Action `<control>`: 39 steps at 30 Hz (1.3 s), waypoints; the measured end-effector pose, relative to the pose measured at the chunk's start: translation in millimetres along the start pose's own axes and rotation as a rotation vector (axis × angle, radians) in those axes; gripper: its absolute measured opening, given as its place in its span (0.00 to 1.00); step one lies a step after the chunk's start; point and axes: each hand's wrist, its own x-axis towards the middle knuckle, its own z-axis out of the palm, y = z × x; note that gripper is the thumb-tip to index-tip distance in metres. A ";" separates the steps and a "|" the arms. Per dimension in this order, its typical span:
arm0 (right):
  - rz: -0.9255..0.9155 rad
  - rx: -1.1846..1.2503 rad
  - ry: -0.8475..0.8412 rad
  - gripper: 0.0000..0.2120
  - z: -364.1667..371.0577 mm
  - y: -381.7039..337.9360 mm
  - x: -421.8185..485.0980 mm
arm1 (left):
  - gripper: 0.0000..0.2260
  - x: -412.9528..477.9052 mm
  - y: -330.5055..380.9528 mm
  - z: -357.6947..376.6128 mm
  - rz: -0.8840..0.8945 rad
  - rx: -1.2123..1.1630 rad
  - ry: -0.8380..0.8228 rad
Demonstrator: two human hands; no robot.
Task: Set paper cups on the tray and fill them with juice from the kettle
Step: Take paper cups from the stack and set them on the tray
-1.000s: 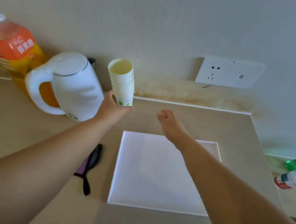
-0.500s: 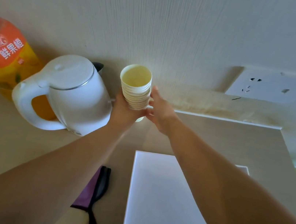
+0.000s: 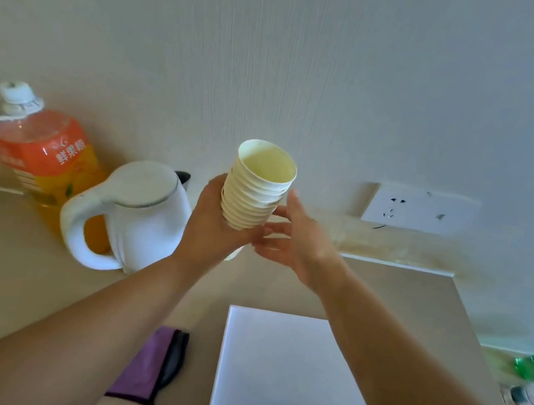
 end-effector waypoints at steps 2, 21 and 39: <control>-0.074 -0.075 0.053 0.25 -5.9 -17.8 -18.2 | 0.31 -6.9 19.8 -6.5 -0.003 0.040 0.001; -0.386 -0.265 -0.246 0.20 -11.0 -54.6 -74.4 | 0.51 -58.7 76.6 -27.0 0.225 0.467 -0.078; -0.275 -0.032 0.124 0.28 -31.2 10.5 -74.4 | 0.49 -99.4 23.9 -61.3 -0.012 0.352 -0.017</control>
